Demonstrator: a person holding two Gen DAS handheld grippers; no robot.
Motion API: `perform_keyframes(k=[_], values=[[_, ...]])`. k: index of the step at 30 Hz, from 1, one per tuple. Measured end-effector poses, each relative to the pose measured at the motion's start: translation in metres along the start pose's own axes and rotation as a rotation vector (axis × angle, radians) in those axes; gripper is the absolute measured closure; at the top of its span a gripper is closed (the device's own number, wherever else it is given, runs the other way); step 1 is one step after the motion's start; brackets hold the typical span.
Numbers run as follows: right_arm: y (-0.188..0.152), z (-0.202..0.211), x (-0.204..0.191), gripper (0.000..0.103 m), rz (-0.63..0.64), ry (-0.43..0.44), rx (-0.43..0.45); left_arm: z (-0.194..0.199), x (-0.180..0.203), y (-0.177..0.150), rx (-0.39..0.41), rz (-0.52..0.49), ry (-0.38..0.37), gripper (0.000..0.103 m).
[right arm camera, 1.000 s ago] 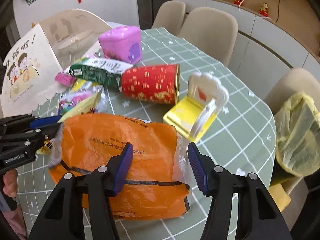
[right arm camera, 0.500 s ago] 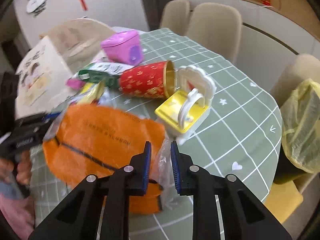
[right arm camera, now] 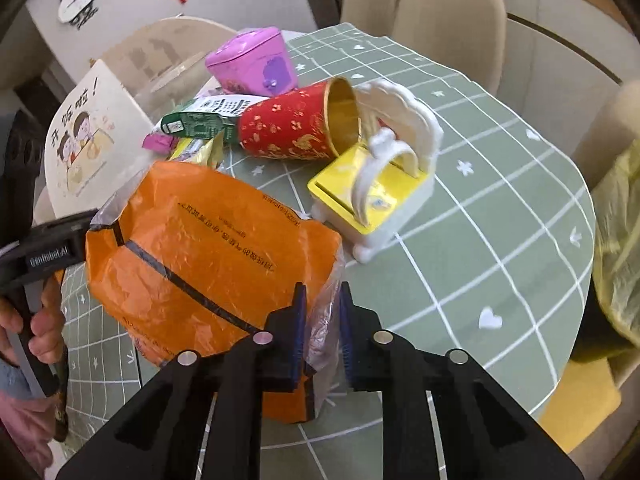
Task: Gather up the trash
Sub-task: 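Grasp the orange plastic bag with the right tool while the left holds the chip bag, then carry both items to the yellow trash bag and release them inside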
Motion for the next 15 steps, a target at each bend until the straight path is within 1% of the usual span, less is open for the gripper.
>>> perform_keyframes(k=[2,5,8,12,15], values=[[0.007,0.014,0.000,0.093,0.029,-0.017,0.028,0.007,-0.002,0.007,0.014,0.012,0.020,0.077],[0.015,0.039,0.011,0.094,0.030,-0.023,0.066,0.021,-0.002,0.017,0.042,0.025,0.034,0.077],[0.022,0.068,0.026,0.094,0.044,-0.038,0.116,0.041,0.010,0.028,0.088,0.019,0.050,0.077],[0.034,0.110,0.060,0.094,0.058,-0.041,0.183,0.061,0.049,0.041,0.145,-0.009,0.056,0.077],[0.038,0.137,0.088,0.094,0.080,-0.048,0.229,0.064,0.086,0.050,0.164,-0.017,0.090,0.077]])
Point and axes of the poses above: each gripper's, at about its wrist camera, not at the fingertips, and z roughly against the way its jaws point, x to its right, y to its top, the point moved 1 cm from there along -z, roughly the way its jaws point, and after that the axes turned 4 degrees about -x, right-handed, at the moved point
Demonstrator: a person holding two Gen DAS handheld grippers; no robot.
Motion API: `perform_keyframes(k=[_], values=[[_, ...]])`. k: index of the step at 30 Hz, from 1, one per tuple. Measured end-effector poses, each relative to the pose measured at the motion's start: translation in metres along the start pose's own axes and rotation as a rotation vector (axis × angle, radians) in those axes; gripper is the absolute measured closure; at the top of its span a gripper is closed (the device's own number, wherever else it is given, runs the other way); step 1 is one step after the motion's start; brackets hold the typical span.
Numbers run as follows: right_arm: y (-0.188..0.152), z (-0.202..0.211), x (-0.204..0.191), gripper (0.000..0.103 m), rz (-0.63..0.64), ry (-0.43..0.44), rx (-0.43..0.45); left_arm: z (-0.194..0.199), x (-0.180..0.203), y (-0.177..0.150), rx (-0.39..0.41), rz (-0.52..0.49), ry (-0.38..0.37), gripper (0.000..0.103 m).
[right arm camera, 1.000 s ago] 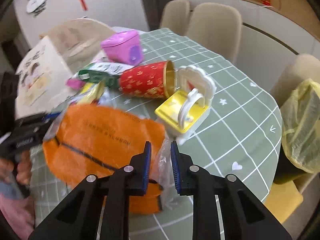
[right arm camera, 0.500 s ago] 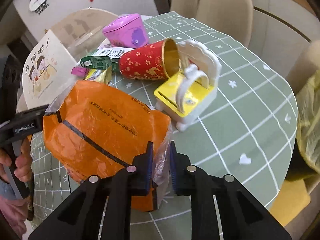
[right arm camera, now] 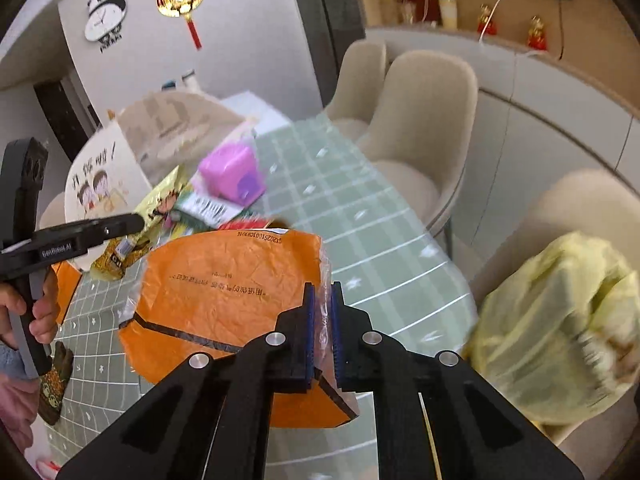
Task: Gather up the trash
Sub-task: 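Carry both items to the yellow trash bag and release them inside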
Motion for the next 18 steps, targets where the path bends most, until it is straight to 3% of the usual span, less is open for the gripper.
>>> perform_keyframes(k=[5,12,18], values=[[0.006,0.043,0.071,0.094,0.061,-0.035,0.061,0.006,0.088,0.011,0.032,0.013,0.014,0.077],[0.004,0.091,0.189,0.094,0.106,-0.210,0.111,-0.030,0.228,0.033,0.061,-0.019,-0.113,0.077],[0.000,0.083,0.273,0.094,0.122,-0.356,0.087,-0.067,0.298,0.046,0.044,-0.004,-0.208,0.077]])
Point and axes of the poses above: each gripper's, at about its wrist camera, not at the fingertips, and z roughly against the way its jaws point, x to its right, y to its top, the point moved 1 cm from there along -z, roughly the way its jaws point, and after that the axes turned 4 degrees about -x, right-handed, at the moved point
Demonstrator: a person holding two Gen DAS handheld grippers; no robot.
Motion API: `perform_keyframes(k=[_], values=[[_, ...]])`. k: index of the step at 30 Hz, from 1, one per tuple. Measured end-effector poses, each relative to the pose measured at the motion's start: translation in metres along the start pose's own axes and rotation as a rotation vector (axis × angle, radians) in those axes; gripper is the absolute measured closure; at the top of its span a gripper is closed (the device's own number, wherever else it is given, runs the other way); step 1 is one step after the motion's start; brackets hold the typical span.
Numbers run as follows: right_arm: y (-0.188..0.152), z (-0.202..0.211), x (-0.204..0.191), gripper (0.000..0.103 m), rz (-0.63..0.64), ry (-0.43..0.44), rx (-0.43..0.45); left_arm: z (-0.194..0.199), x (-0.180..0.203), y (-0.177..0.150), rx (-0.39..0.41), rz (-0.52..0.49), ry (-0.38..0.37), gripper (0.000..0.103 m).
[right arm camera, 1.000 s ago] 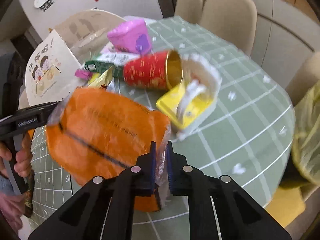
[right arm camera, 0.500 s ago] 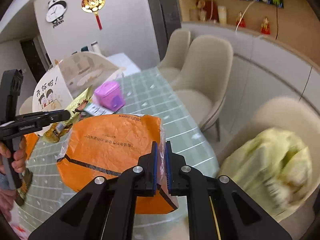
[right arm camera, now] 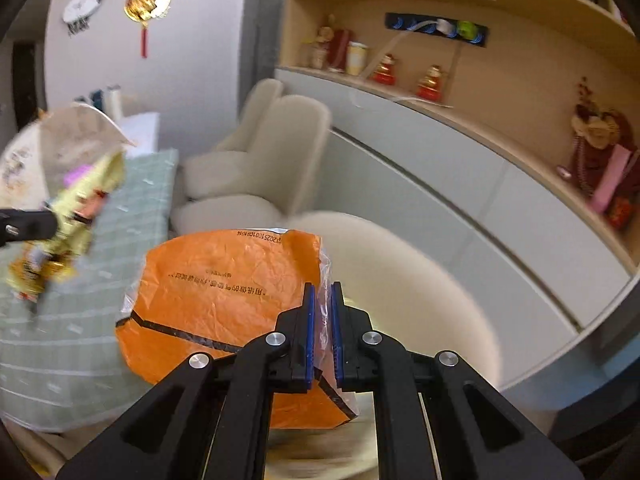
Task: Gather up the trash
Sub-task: 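Carry both items to the yellow trash bag and release them inside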
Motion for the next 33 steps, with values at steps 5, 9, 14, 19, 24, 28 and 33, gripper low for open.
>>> perform_keyframes(k=[5,9,14,19,24,28,33], values=[[-0.018,-0.050,0.008,0.094,0.104,-0.088,-0.049,-0.030,0.022,-0.001,-0.033,0.041,-0.019,0.077],[-0.039,-0.072,-0.011,0.094,0.136,0.033,-0.112,-0.045,0.029,-0.003,-0.060,0.047,0.010,0.077],[-0.050,-0.079,-0.019,0.094,0.057,0.203,-0.162,-0.062,0.032,-0.003,-0.103,0.054,0.018,0.077],[-0.051,-0.071,0.009,0.083,-0.046,0.273,-0.125,-0.084,0.043,-0.009,-0.149,0.045,0.011,0.077],[-0.052,-0.052,0.040,0.061,-0.134,0.327,-0.036,-0.107,0.064,-0.009,-0.186,0.002,0.007,0.077],[-0.052,-0.039,0.059,0.061,-0.153,0.256,0.003,-0.127,0.078,-0.004,-0.205,-0.027,0.018,0.077],[-0.060,-0.033,0.079,0.061,-0.175,0.205,0.014,-0.170,0.091,-0.005,-0.258,-0.088,0.078,0.077]])
Point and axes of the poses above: each gripper's, at about its wrist camera, not at the fingertips, and z roughly against the way its jaws point, x to its right, y to its top, the point moved 1 cm from there along -z, roughly the way its jaws point, and after that the axes turned 4 degrees about -x, right-handed, at the moved point
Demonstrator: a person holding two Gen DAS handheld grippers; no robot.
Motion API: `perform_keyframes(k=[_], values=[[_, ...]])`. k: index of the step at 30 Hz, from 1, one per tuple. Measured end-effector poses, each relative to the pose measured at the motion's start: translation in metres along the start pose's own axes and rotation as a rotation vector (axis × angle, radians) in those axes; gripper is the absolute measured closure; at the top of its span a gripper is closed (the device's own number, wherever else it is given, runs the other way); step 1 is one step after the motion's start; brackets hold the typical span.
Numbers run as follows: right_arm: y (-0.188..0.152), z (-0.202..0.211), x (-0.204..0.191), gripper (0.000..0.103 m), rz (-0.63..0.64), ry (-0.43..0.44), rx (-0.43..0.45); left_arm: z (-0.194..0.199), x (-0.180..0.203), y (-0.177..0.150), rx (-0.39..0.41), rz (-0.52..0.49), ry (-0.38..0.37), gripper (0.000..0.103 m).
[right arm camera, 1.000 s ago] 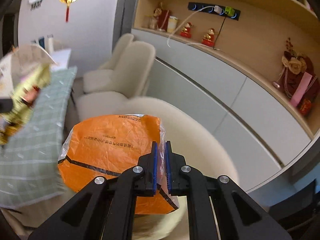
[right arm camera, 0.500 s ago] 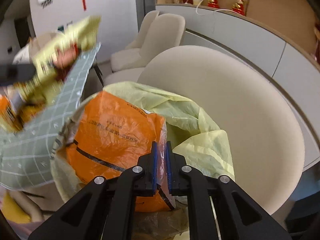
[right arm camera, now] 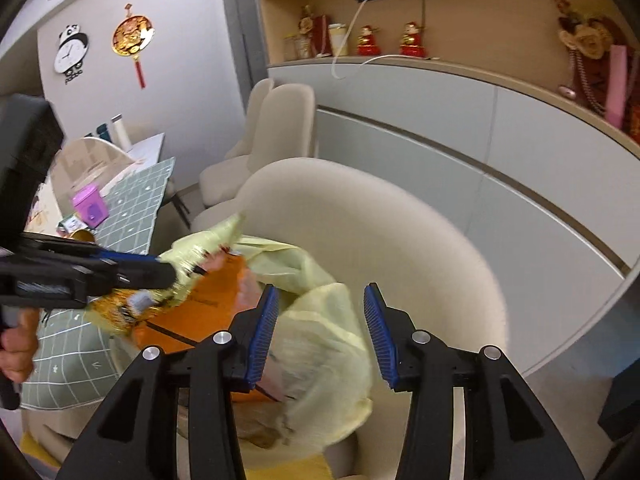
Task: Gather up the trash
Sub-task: 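Carry both items to the yellow trash bag and release them inside, then move both tools back over the table toward the remaining wrappers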
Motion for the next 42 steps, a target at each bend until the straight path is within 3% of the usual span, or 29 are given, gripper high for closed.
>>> perform_keyframes(k=[8,16,21,29,35,42], values=[[-0.006,0.001,0.030,0.061,-0.066,-0.007,-0.003,-0.061,0.009,-0.002,-0.134,-0.032,0.160,0.077],[-0.007,-0.002,0.033,0.061,-0.077,-0.011,-0.003,-0.064,0.016,-0.009,-0.120,-0.021,0.159,0.073],[-0.009,0.000,0.031,0.061,-0.085,-0.005,-0.002,-0.032,0.013,-0.014,-0.047,0.021,0.094,0.062],[-0.005,0.003,-0.001,0.061,-0.085,0.023,0.006,0.050,-0.021,-0.038,0.140,0.054,0.172,0.061],[0.003,0.006,-0.054,0.048,-0.054,0.089,0.005,0.098,-0.068,-0.065,0.218,0.155,0.206,0.061],[0.008,0.002,-0.150,0.048,0.076,0.168,-0.042,0.143,-0.149,-0.117,0.248,0.274,0.323,0.061]])
Point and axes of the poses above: each gripper's, at about its wrist camera, not at the fingertips, and z roughly against the way its jaws point, x to its right, y to its top, the point moved 1 cm from there along -z, roughly the way its jaws point, and after that the axes turned 4 degrees about -x, right-handed, at the moved point
